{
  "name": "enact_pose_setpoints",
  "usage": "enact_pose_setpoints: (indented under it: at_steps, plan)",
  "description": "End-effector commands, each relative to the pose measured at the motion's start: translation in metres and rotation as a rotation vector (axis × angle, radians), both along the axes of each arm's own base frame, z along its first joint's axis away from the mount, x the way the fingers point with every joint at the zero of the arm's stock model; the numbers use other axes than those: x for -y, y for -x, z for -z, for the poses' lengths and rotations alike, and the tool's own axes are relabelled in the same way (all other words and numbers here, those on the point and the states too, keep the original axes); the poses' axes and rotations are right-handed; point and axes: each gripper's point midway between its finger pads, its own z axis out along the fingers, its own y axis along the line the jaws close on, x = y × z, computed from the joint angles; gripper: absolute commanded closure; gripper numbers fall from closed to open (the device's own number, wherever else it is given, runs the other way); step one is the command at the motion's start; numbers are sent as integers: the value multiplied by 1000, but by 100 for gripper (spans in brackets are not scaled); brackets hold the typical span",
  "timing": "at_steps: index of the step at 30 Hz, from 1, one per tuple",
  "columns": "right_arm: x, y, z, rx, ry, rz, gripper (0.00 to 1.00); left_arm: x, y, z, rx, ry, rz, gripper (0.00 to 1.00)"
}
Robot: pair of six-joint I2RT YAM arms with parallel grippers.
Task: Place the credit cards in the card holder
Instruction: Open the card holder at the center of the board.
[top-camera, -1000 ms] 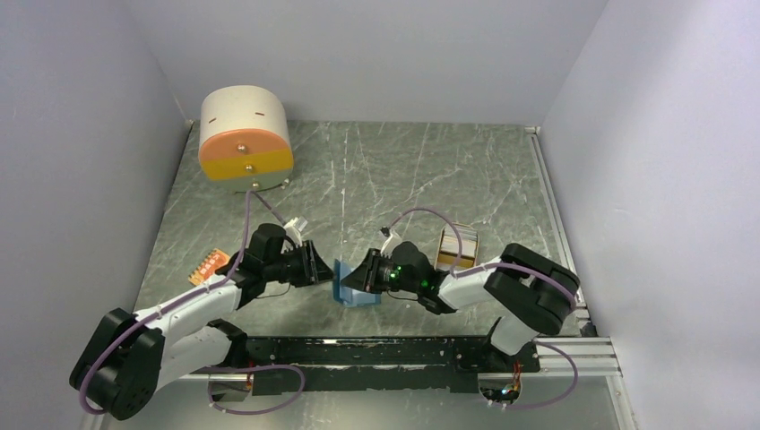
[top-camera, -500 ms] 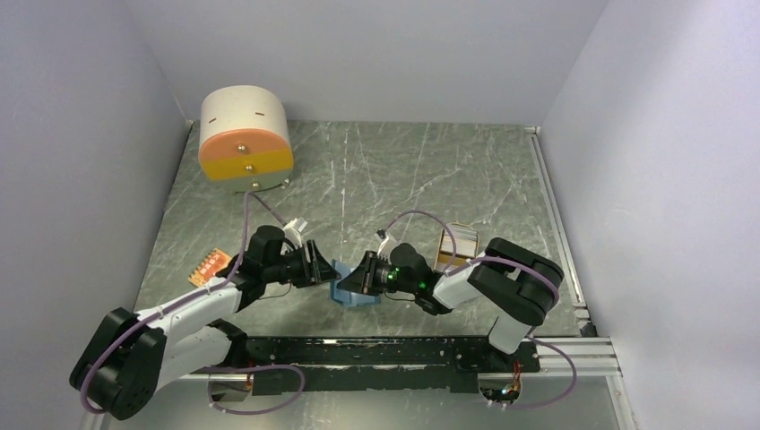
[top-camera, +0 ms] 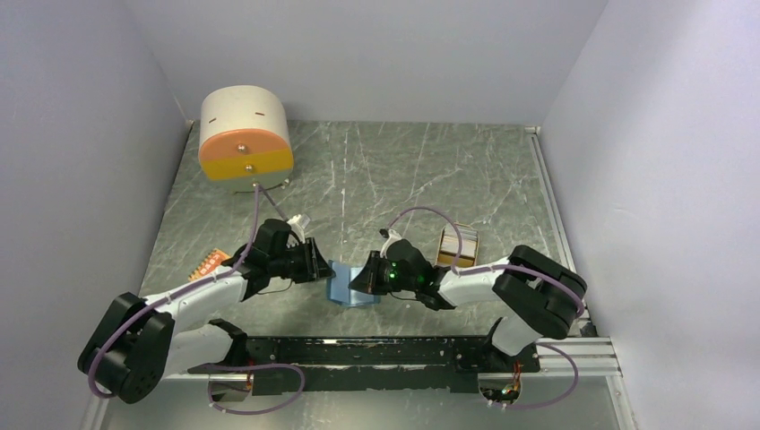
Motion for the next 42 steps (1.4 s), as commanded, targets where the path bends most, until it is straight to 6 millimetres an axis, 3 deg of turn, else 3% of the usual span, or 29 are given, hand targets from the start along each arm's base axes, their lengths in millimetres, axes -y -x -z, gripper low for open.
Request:
enact_pose_setpoints:
  at_steps: [1, 8, 14, 18, 23, 25, 32, 42]
  plan:
    - [5, -4, 15, -5, 83, 4, 88, -10, -7, 4, 12, -76, -21, 60]
    - [-20, -10, 14, -7, 70, -34, 89, 9, 4, -4, 6, 52, 56, 53]
    - [-26, -9, 25, -27, 97, -36, 89, 10, 6, -6, 15, 68, 63, 51]
    - [-23, -9, 30, -29, 117, -32, 89, 4, 3, 0, 20, 27, 40, 63]
    - [-13, -15, 21, 13, 173, -15, 86, 2, 3, 2, 18, 5, 50, 90]
    - [-8, -20, 10, 47, 197, 1, 82, 3, 3, -1, 22, 12, 57, 91]
    - [35, -35, -38, 243, 329, 47, 66, 2, 2, -8, 11, -12, 68, 91]
    - [129, -65, -105, 601, 840, -44, 48, 7, 3, -29, 24, 4, 100, 91]
